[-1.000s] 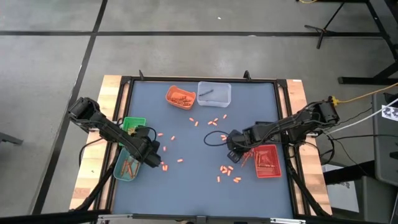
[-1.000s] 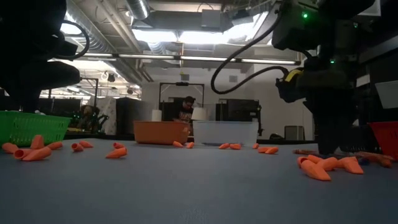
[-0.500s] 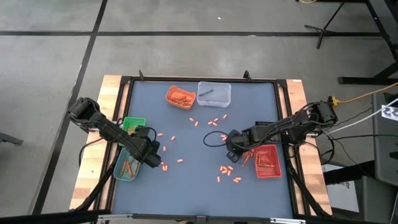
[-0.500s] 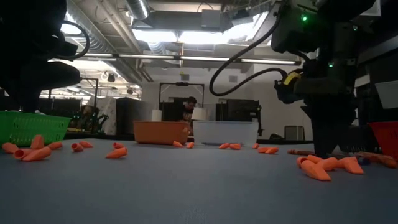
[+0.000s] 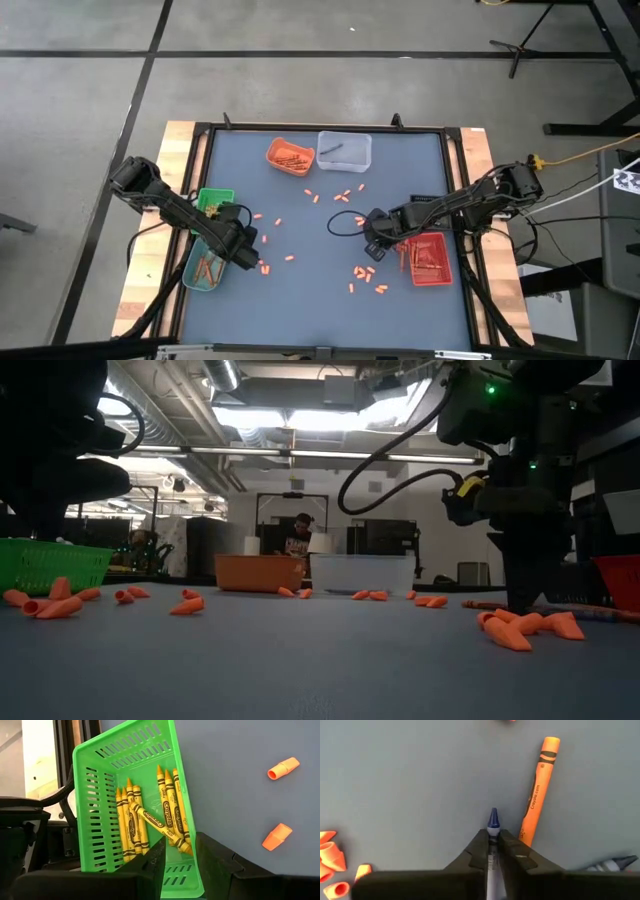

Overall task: Sort crayons
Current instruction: Put the blue crayon into the black bin

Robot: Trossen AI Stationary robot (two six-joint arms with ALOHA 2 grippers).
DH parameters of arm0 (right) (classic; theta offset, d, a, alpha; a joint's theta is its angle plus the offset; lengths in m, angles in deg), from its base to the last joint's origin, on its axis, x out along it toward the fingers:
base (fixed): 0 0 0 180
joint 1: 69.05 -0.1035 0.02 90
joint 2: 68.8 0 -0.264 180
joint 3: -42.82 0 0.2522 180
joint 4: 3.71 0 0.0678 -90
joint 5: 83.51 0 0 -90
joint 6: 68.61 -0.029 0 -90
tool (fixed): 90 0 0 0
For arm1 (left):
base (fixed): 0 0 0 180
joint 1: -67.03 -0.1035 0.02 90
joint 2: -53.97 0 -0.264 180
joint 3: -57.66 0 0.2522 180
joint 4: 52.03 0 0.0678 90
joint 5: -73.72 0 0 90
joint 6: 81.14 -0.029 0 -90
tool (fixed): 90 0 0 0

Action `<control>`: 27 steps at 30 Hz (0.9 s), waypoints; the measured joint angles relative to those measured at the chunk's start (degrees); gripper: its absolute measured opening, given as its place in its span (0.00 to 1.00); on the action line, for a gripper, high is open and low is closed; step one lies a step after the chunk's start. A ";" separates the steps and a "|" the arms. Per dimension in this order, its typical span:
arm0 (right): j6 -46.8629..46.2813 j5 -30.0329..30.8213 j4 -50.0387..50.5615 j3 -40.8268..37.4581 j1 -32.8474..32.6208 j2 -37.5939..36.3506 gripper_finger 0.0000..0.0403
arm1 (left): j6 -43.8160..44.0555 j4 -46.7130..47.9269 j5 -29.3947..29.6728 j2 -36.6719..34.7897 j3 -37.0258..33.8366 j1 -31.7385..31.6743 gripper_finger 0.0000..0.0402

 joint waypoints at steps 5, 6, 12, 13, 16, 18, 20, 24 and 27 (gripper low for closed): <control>1.36 0.00 0.02 -0.03 0.00 -0.58 0.02 | 0.00 -0.51 0.41 0.00 0.00 0.00 0.22; 1.46 0.00 0.02 -0.11 0.00 -0.96 0.03 | 0.01 -0.70 0.79 0.00 0.00 0.00 0.22; 4.23 -1.09 -0.18 -0.27 0.04 -4.42 0.06 | 0.02 -0.98 1.28 -0.01 0.00 0.00 0.22; 4.62 -1.16 -0.10 -0.27 0.04 -5.32 0.05 | 0.02 -0.98 1.29 0.00 0.00 -0.01 0.22; 5.87 -2.49 0.09 -0.27 0.04 -8.21 0.03 | 0.02 -1.12 1.29 -0.01 0.00 0.00 0.22; 6.37 -3.11 0.28 -0.22 0.04 -10.87 0.03 | 0.02 -1.27 1.31 0.00 0.00 0.00 0.22; 7.22 -3.65 1.27 -0.16 0.15 -13.58 0.03 | 0.00 -1.45 1.44 0.00 0.00 0.00 0.22; 7.49 -2.16 6.81 -0.16 0.81 -19.40 0.05 | -0.02 -2.09 4.72 0.00 0.00 0.09 0.22; 7.79 0.77 12.49 -0.16 1.77 -23.73 0.05 | -0.02 -2.98 9.10 0.00 0.00 0.09 0.22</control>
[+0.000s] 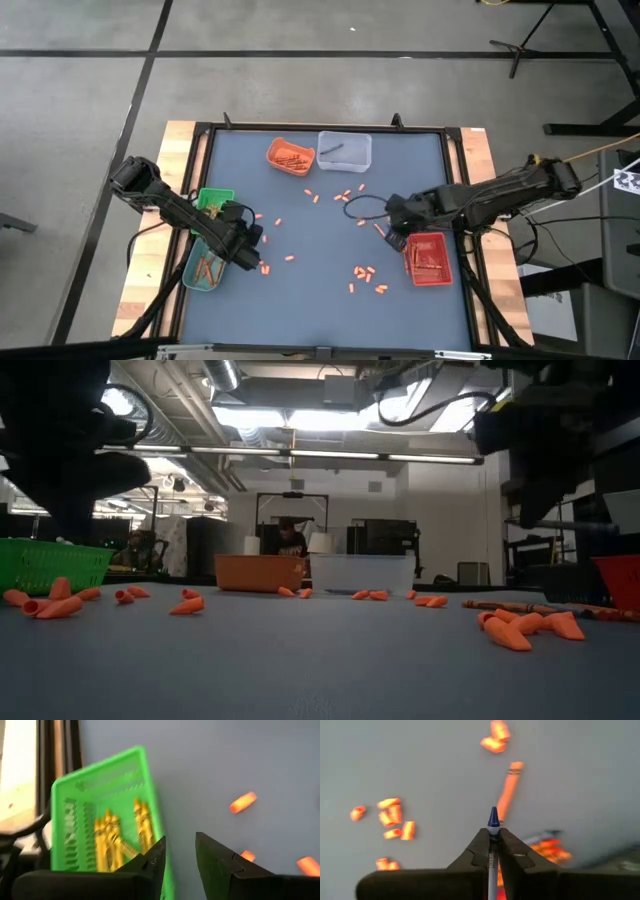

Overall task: Sort crayons
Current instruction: Put the blue crayon into the black bin

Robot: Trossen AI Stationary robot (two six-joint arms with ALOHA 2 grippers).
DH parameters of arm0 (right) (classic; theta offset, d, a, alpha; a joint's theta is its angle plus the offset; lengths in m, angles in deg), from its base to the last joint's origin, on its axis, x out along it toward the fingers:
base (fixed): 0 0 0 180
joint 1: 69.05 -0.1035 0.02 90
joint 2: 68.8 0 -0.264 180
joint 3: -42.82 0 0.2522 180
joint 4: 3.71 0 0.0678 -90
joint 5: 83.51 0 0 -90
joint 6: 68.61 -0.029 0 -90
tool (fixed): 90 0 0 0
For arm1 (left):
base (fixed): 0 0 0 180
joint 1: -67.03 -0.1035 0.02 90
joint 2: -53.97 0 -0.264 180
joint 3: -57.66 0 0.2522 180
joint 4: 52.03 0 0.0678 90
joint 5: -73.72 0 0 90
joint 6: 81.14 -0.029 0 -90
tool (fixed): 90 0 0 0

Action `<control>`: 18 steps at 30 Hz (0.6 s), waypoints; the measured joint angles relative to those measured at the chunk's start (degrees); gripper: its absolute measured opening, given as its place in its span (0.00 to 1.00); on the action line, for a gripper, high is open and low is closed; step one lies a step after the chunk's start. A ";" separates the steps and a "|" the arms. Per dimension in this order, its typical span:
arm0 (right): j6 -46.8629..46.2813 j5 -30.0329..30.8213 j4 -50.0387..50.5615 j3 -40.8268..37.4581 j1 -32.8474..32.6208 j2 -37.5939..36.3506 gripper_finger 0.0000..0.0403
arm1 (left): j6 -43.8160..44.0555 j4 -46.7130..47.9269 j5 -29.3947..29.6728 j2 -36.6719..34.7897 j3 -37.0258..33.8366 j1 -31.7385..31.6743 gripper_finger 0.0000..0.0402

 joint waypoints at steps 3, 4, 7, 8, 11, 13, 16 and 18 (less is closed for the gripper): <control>0.51 2.29 4.94 0.00 1.22 -4.30 0.04 | 0.00 -2.56 4.21 0.00 0.00 0.00 0.22; 1.09 2.79 6.11 0.00 1.64 -5.63 0.04 | 0.00 -3.85 5.98 0.00 0.00 0.00 0.22; 3.75 3.76 9.32 0.02 2.98 -8.88 0.04 | -0.04 -9.11 12.39 0.00 0.00 0.00 0.22; 5.08 3.91 10.30 0.03 3.56 -9.64 0.04 | -0.05 -10.92 14.99 0.00 0.00 0.02 0.22; 8.86 4.80 14.11 0.07 5.37 -11.33 0.04 | -0.10 -17.06 23.41 -0.01 0.00 0.00 0.22; 10.38 5.35 16.45 0.09 6.65 -11.68 0.04 | -0.69 -20.91 28.34 0.00 0.00 0.00 0.22; 12.74 6.84 20.19 0.09 8.36 -11.76 0.04 | -5.88 -26.59 32.50 -0.01 0.02 0.00 0.22; 14.12 8.05 22.21 0.09 9.40 -11.78 0.04 | -9.97 -29.66 33.06 -0.01 0.02 0.00 0.22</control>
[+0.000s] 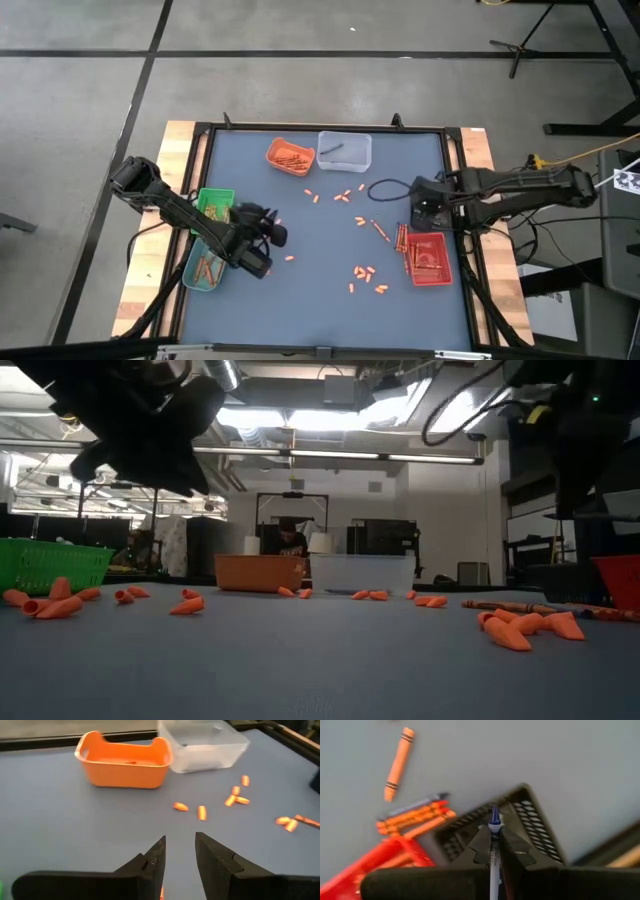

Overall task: Sort crayons
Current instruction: Put the blue crayon into the black bin, then put the light orange crayon into the red bin

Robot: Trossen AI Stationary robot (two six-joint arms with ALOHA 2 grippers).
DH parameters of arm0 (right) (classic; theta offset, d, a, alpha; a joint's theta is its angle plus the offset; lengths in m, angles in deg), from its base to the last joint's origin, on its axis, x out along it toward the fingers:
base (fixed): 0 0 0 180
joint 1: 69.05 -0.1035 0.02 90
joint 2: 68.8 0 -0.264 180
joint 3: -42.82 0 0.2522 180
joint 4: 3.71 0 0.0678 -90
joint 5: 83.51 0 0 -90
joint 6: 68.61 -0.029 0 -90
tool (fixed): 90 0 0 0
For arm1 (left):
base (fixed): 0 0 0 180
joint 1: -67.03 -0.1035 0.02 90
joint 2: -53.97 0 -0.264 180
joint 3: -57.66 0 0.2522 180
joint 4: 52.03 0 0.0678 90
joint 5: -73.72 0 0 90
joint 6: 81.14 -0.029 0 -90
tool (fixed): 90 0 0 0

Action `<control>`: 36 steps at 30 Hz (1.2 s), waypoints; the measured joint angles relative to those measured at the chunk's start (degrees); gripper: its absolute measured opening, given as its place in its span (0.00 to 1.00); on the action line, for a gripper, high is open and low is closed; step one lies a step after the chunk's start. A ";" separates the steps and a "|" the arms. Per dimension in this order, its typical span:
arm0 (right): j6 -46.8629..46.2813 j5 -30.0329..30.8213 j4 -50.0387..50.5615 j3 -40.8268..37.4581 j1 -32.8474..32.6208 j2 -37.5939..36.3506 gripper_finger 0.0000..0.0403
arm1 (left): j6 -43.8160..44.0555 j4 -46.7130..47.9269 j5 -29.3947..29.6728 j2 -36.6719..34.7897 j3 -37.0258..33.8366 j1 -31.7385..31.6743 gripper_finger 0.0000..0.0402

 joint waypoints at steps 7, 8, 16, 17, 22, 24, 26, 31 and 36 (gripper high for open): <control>3.48 2.66 3.06 0.00 2.16 0.01 0.04 | -11.32 -5.87 0.85 0.01 0.00 -0.79 0.22; 3.61 3.34 3.04 0.00 2.06 0.01 0.04 | -12.44 -6.35 1.48 -0.01 0.00 -1.13 0.22; 3.00 6.74 3.45 0.00 2.06 0.01 0.11 | -18.33 -9.97 2.46 0.00 0.00 -4.69 0.22; 3.21 6.69 3.45 -0.01 2.06 0.01 0.13 | -18.34 -11.10 1.87 0.01 0.00 -5.00 0.22; 6.14 6.71 3.51 0.00 2.04 0.01 0.26 | -20.17 -16.22 0.59 0.01 0.00 -5.70 0.22; 8.60 6.76 3.45 0.00 2.04 0.01 0.29 | -22.25 -18.52 0.59 0.01 0.00 -5.75 0.22; 11.99 6.74 2.91 0.00 2.04 0.01 0.30 | -25.79 -20.74 0.29 0.01 0.00 -5.75 0.22; 15.01 6.30 -1.30 0.00 2.02 0.01 0.30 | -34.00 -25.75 -0.04 0.00 0.00 -5.79 0.22; 14.88 0.37 -11.94 0.00 2.02 0.01 0.29 | -39.80 -29.28 -2.66 0.01 0.00 -5.79 0.22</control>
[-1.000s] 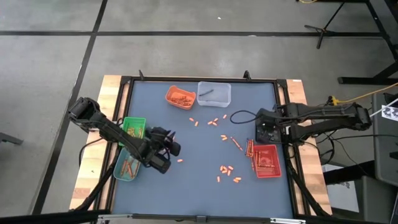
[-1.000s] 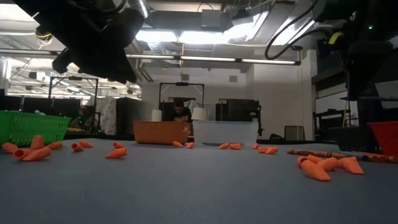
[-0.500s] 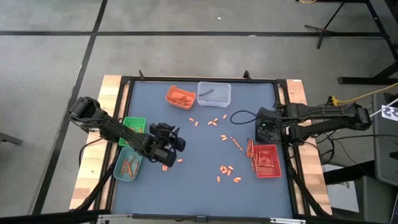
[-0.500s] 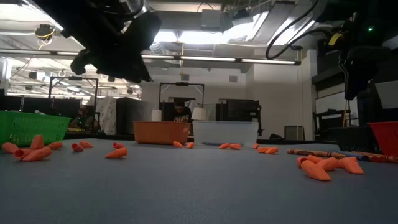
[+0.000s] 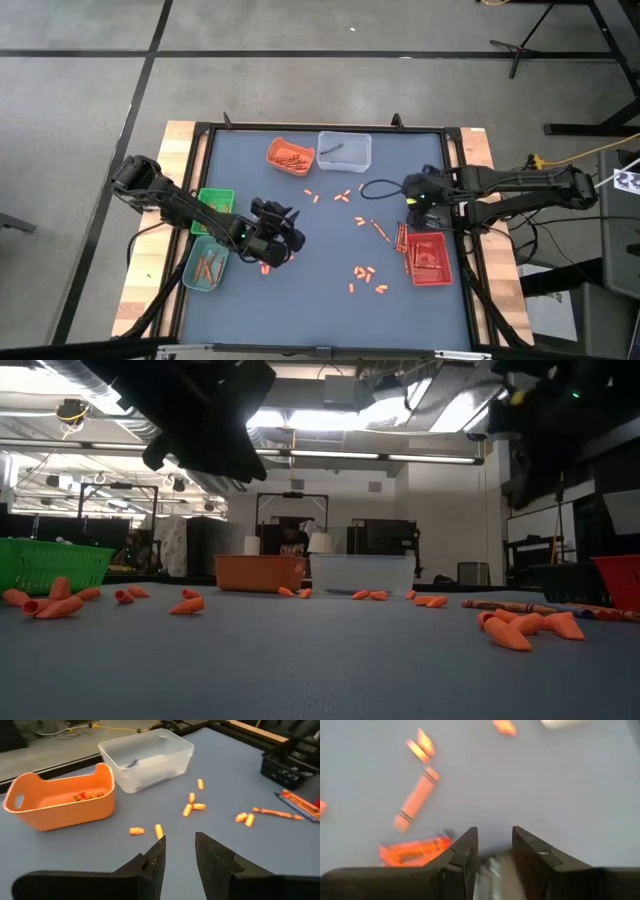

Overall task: Sort crayons
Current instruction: Put the light orange crayon into the red bin

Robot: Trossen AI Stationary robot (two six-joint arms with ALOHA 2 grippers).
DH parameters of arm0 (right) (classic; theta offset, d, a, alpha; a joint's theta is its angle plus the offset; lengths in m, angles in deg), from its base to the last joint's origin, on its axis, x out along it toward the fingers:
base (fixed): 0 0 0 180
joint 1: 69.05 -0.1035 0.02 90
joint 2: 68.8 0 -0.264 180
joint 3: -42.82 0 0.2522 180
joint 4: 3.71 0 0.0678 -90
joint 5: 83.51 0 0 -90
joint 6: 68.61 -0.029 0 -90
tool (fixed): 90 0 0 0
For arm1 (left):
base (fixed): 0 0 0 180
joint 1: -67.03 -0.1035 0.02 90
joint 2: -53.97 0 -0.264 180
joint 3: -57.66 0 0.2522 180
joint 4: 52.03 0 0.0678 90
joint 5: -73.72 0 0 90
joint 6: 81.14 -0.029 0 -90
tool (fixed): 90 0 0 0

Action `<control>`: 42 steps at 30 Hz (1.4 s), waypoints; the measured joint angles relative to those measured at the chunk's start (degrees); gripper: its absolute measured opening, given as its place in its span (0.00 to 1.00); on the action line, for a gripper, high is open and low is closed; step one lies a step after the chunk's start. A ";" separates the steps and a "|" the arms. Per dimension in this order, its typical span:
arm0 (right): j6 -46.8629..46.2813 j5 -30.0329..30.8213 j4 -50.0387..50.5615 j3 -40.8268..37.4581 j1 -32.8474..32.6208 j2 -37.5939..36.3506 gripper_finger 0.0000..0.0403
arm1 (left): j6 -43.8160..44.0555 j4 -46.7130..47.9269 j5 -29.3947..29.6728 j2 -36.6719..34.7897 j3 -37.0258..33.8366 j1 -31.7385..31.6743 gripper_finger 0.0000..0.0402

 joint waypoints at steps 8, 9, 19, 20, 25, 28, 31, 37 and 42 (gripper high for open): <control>-1.74 -6.81 -17.73 0.02 -0.07 1.75 0.29 | -1.28 -0.99 -1.30 -0.02 0.02 0.02 0.22; -1.74 -6.81 -17.95 0.02 -0.07 2.49 0.29 | -1.30 -0.96 -1.30 -0.01 0.02 0.01 0.22; -6.29 -10.20 -18.85 0.00 -0.07 14.68 0.29 | -1.39 -1.13 -1.25 -0.01 0.04 0.00 0.22; -6.65 -10.77 -19.16 0.00 -0.07 15.98 0.29 | -1.39 -1.14 -1.23 0.00 0.04 0.00 0.22; -8.98 -11.82 -21.49 0.00 -0.21 21.30 0.29 | -1.39 -0.96 -1.23 0.00 0.04 0.00 0.22; -10.21 -11.78 -23.77 0.00 -1.26 23.98 0.29 | -1.39 -0.81 -1.21 -0.01 0.04 0.00 0.22; -10.20 -11.46 -25.47 0.00 -3.23 26.22 0.29 | -1.39 -0.65 -1.19 0.00 0.04 0.00 0.22; -12.70 -6.49 -25.59 0.00 -6.19 29.82 0.29 | -1.39 -0.28 -1.19 -0.02 0.04 0.00 0.22; -13.83 -5.74 -25.57 0.00 -6.54 32.60 0.29 | -1.47 -0.27 -1.15 0.00 0.04 0.00 0.22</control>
